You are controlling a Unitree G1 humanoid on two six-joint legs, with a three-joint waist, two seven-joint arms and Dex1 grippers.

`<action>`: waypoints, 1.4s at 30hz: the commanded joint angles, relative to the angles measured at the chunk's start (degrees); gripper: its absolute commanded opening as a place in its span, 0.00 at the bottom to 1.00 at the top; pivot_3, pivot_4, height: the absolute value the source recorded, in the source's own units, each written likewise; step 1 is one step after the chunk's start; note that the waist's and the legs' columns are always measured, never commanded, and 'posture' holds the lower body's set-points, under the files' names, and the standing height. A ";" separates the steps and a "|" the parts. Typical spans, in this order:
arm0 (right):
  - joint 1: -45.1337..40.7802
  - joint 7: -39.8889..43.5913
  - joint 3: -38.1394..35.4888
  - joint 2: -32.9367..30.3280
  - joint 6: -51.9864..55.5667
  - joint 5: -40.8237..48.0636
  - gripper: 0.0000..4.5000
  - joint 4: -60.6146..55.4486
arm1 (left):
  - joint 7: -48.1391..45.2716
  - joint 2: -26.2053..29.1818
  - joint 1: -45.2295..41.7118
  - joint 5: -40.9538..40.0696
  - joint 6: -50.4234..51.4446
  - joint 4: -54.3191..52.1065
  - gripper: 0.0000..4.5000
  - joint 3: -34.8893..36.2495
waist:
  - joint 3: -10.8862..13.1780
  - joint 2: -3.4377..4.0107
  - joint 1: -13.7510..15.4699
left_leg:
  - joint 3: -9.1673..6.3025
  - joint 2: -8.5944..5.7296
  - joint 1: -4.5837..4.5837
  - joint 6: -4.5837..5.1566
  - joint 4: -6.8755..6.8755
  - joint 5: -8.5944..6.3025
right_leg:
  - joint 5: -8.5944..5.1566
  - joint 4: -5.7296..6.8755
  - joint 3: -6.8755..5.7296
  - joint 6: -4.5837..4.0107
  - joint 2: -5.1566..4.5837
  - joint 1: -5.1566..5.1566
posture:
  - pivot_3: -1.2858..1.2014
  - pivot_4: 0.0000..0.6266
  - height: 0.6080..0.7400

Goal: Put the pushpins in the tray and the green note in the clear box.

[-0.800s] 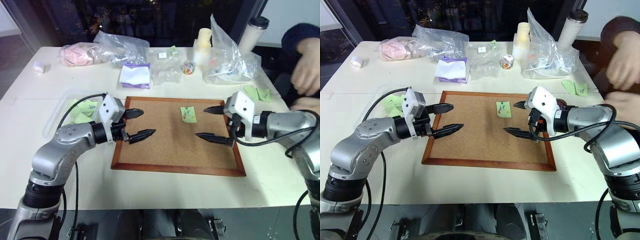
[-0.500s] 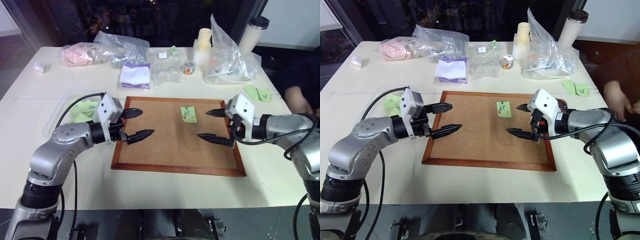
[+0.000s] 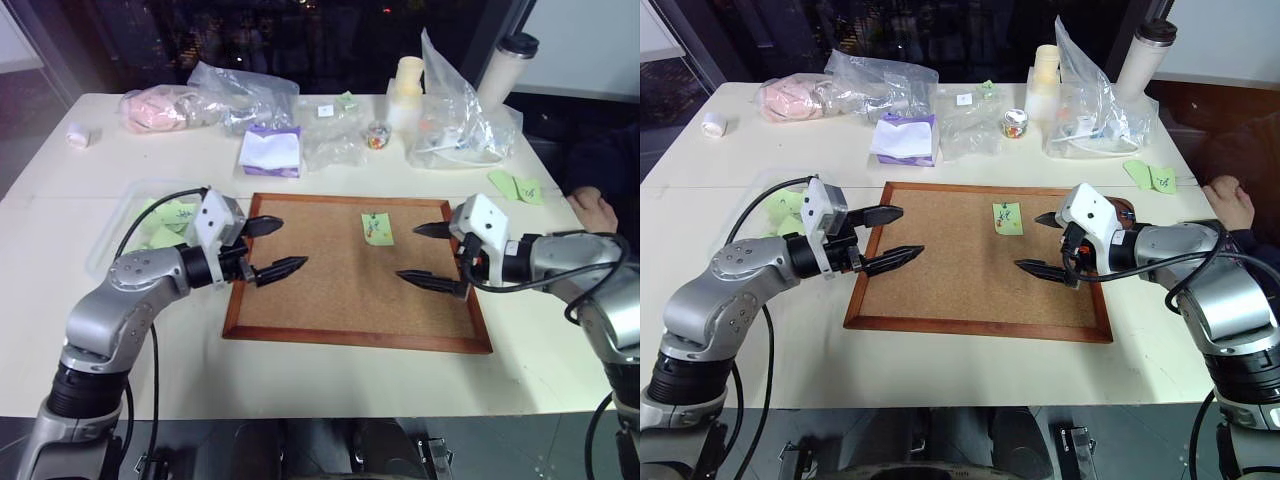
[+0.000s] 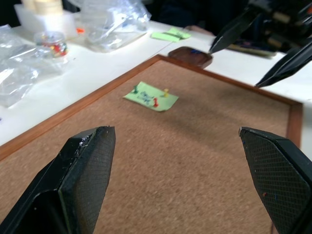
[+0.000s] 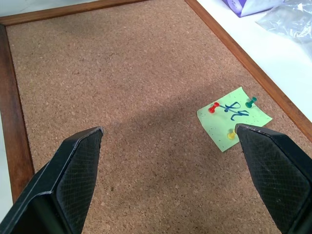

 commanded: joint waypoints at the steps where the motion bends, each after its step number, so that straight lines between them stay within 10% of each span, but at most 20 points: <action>1: -0.02 -0.01 -0.99 0.18 -1.28 -0.20 1.00 -0.27 | 0.24 -0.47 0.60 1.44 -1.81 -1.06 0.99 -0.78 | 0.00 0.00 -0.01 | 0.00 0.01 0.00 0.00 0.00 0.00 | 0.00 0.00 0.00 0.00 0.00 0.00 | 0.52 0.24 1.00; 8: -0.02 0.15 -0.89 0.40 -1.47 -0.57 1.00 -0.34 | 0.99 -3.38 0.49 3.36 -3.90 1.28 0.82 -2.17 | 0.00 0.00 0.02 | 0.00 -0.01 0.00 0.00 0.00 0.00 | 0.00 0.00 0.00 0.00 -0.01 0.00 | 0.52 0.24 1.00; 15: -1.60 -1.95 -0.59 3.74 -1.52 -0.50 1.00 1.80 | 2.06 -8.72 0.17 9.44 -9.07 6.09 0.02 -8.07 | -0.01 0.01 0.05 | 0.00 -0.08 0.02 0.00 0.02 0.00 | 0.00 0.00 0.00 0.00 -0.01 0.04 | 0.52 0.24 1.00; 27: -16.12 -12.15 4.19 16.98 -0.63 -6.93 1.00 21.34 | 5.50 -16.16 0.28 19.01 -18.37 19.71 0.00 -12.85 | -0.03 0.05 -0.21 | 0.07 -0.09 0.06 -0.01 0.02 0.01 | 0.01 0.05 0.03 0.00 0.01 0.02 | 0.52 0.24 1.00; 33: -21.32 -12.96 6.15 21.42 -6.50 -11.38 0.38 34.15 | 5.68 -17.09 0.66 20.04 -19.53 20.81 0.00 -12.49 | -0.05 0.07 -0.05 | 0.10 -0.11 0.03 -0.01 0.01 0.01 | 0.01 0.05 0.03 0.01 -0.05 0.00 | 0.52 0.24 1.00; 42: -26.24 -12.32 6.87 25.54 -13.83 -15.81 0.38 48.19 | 6.60 -17.39 1.58 20.48 -19.51 20.04 0.00 -12.44 | -0.07 0.11 -0.19 | 0.11 -0.09 0.04 -0.03 0.02 0.02 | 0.01 0.07 0.03 0.01 -0.05 -0.01 | 0.52 0.24 1.00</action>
